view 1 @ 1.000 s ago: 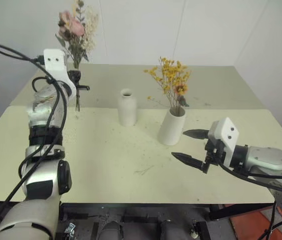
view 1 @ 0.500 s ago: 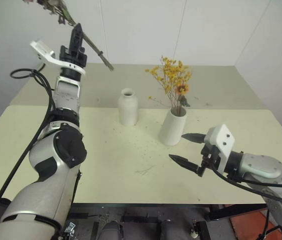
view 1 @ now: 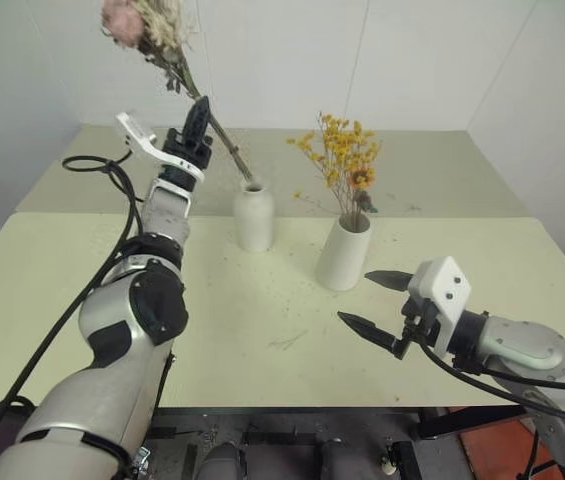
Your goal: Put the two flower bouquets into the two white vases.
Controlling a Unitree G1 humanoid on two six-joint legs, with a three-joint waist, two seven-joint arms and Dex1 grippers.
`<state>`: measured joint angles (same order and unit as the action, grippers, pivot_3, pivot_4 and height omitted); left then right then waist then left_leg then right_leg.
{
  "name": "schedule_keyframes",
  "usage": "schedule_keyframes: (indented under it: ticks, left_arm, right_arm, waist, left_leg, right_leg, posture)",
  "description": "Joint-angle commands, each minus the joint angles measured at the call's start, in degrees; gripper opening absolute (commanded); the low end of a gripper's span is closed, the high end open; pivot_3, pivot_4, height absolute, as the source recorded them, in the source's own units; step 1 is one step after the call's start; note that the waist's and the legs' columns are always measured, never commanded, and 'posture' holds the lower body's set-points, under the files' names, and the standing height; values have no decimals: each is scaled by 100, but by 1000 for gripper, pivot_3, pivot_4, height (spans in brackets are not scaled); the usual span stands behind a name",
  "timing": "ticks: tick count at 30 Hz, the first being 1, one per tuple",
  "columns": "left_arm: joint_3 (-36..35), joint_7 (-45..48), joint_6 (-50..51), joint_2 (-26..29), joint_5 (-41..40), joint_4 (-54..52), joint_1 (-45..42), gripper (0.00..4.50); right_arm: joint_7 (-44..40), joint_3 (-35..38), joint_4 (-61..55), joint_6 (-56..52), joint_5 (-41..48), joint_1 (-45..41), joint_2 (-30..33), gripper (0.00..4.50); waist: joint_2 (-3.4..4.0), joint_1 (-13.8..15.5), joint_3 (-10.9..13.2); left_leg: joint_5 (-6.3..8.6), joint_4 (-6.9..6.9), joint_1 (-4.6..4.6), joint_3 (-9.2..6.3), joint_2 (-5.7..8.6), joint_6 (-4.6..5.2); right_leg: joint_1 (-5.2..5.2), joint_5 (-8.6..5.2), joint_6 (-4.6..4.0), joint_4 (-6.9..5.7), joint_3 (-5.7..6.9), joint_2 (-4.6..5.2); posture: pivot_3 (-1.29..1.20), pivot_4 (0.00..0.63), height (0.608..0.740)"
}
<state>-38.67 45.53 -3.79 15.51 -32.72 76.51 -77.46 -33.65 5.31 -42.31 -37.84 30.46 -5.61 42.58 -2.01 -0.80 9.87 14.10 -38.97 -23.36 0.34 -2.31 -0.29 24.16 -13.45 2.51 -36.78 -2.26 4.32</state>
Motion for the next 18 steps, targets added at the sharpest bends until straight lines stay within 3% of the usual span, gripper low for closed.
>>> schedule_keyframes:
  ticks: [1,9,18]
  left_arm:
    - [98,-48,-239,-6,174,-81,-16,116]
    - [246,-209,-509,-126,463,-60,-41,116]
    - [771,373,-875,-393,1012,-80,42,116]
  right_arm:
    - [48,173,-243,156,-45,3,-15,4500]
    - [-4,266,-229,231,-61,80,3,4500]
    - [27,408,-166,334,-41,316,-161,4500]
  waist:
    - [0,-3,0]
    - [0,6,0]
    - [0,15,0]
  left_leg:
    - [0,0,1,0,0,0]
    - [0,0,2,0,1,0]
    - [0,0,0,-2,4,0]
  right_leg:
    - [0,0,0,0,0,0]
    - [-2,0,0,-1,0,0]
    - [-3,0,0,0,0,1]
  posture:
    - [0,150,740]
    - [0,150,740]
    - [0,150,740]
